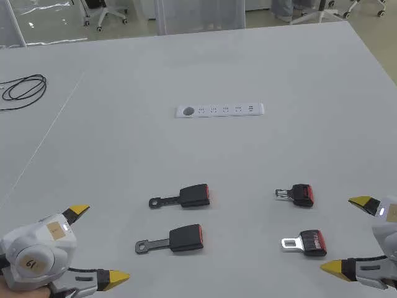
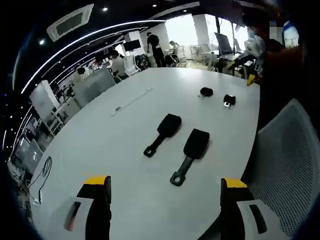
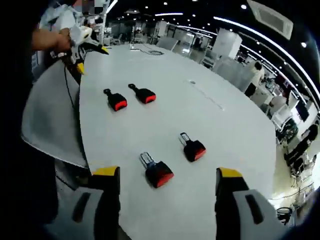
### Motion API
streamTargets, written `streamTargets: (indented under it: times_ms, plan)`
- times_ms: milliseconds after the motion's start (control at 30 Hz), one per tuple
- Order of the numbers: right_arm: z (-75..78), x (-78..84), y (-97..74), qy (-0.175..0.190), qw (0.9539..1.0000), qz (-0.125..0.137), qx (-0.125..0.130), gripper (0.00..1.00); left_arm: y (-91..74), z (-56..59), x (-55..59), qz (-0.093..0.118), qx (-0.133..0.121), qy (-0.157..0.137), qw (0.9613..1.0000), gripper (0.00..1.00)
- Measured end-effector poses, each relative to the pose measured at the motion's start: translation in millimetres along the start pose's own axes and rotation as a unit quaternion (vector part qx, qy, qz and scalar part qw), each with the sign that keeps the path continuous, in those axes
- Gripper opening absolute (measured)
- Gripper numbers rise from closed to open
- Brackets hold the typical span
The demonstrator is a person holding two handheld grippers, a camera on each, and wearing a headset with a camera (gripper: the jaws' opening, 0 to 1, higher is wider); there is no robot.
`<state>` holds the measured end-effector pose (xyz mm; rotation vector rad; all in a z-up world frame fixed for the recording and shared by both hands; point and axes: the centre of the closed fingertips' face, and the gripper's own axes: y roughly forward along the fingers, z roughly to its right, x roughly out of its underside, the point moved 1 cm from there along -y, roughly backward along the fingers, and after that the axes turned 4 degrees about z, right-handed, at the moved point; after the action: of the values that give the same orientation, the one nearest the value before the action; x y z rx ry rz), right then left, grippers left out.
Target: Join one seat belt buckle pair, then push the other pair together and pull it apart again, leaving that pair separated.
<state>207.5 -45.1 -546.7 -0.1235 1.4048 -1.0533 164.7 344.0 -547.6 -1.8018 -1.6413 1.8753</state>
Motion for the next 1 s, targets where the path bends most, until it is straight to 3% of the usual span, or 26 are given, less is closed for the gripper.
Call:
streamTargets:
  times_ms: [67,233,367,533,633,867,1000]
  plan:
    - [3.2,-6.7,-4.3,-0.005,0.9999,0.014,0.009,1.00,-2.7,-0.9,-4.2,0.005,-0.001,0.004,1.0000,1.00]
    - [8.2,-3.2,-7.5,-0.003,0.9998,0.009,0.018,1.00,-3.6,-4.2,-4.0,0.006,-0.009,-0.001,0.9999,1.00]
    - [4.8,-0.8,-7.5,0.026,0.9995,0.014,0.008,1.00,-6.0,1.3,-2.4,0.006,-0.007,-0.001,1.0000,1.00]
    - [3.5,0.4,-6.1,0.022,0.9997,0.009,0.005,0.99,-7.9,3.3,1.2,0.004,-0.010,-0.006,0.9999,1.00]
    - [4.4,4.9,-5.9,0.026,0.9996,-0.006,0.000,0.95,-7.2,3.8,3.4,0.000,-0.008,-0.007,0.9999,1.00]
    - [6.6,5.1,-4.9,0.050,0.9987,-0.004,0.009,0.95,-4.2,1.4,1.5,-0.001,-0.005,-0.003,1.0000,1.00]
    - [6.8,5.2,-3.8,0.043,0.9990,-0.007,0.010,0.95,-1.3,-2.5,0.4,-0.002,-0.008,0.003,1.0000,1.00]
